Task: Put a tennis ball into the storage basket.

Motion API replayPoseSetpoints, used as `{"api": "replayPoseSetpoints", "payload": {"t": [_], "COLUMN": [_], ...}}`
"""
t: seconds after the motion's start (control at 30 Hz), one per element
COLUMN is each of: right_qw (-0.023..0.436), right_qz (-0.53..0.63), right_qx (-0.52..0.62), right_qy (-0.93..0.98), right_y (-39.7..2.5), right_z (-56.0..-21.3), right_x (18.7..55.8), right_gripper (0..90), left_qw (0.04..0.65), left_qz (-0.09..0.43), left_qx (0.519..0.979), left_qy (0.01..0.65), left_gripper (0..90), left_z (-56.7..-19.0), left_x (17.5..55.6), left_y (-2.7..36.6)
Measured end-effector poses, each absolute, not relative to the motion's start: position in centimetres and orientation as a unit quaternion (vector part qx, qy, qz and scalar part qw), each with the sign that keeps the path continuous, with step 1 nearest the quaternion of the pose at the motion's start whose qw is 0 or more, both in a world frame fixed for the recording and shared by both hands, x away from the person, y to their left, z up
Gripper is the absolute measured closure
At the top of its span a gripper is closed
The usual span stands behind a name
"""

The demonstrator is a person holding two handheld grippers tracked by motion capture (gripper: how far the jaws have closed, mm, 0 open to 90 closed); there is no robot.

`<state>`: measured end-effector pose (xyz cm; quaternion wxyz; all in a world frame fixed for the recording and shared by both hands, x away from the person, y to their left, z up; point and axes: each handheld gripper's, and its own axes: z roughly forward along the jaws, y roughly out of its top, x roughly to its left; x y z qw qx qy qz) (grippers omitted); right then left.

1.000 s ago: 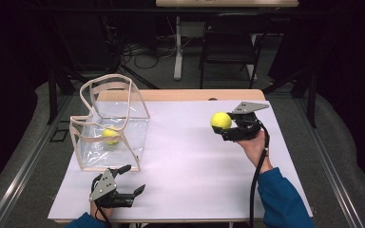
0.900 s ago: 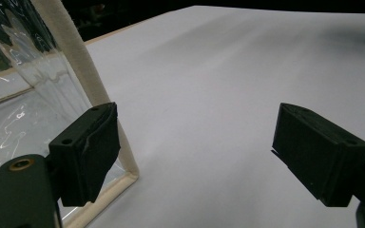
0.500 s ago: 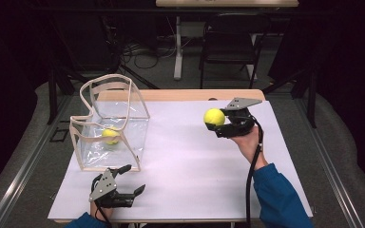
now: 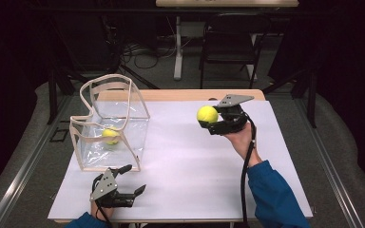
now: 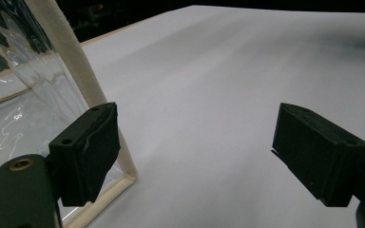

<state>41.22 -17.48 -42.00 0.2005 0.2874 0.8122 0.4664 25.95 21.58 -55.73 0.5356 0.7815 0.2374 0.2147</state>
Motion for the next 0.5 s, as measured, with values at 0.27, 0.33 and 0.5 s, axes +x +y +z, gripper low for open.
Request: {"api": "replayPoseSetpoints", "payload": {"t": [0.27, 0.33, 0.5], "right_qw": [0.197, 0.196, 0.195], "right_qz": [0.469, 0.47, 0.472], "right_qx": [0.278, 0.277, 0.271], "right_qy": [0.815, 0.815, 0.816], "right_y": [-16.5, -16.2, -15.7], "right_z": [-41.5, -41.5, -41.0], "right_x": [41.7, 41.9, 42.1], "right_gripper": [26.3, 26.3, 26.3], "left_qw": [0.536, 0.538, 0.537], "left_qz": [0.214, 0.215, 0.215], "left_qx": [0.78, 0.78, 0.78], "left_qy": [0.24, 0.239, 0.238], "left_gripper": [15.8, 15.8, 15.8], "left_z": [-55.8, -55.7, -55.7], "left_x": [26.0, 26.0, 26.0], "left_y": [21.6, 21.7, 21.6]}}
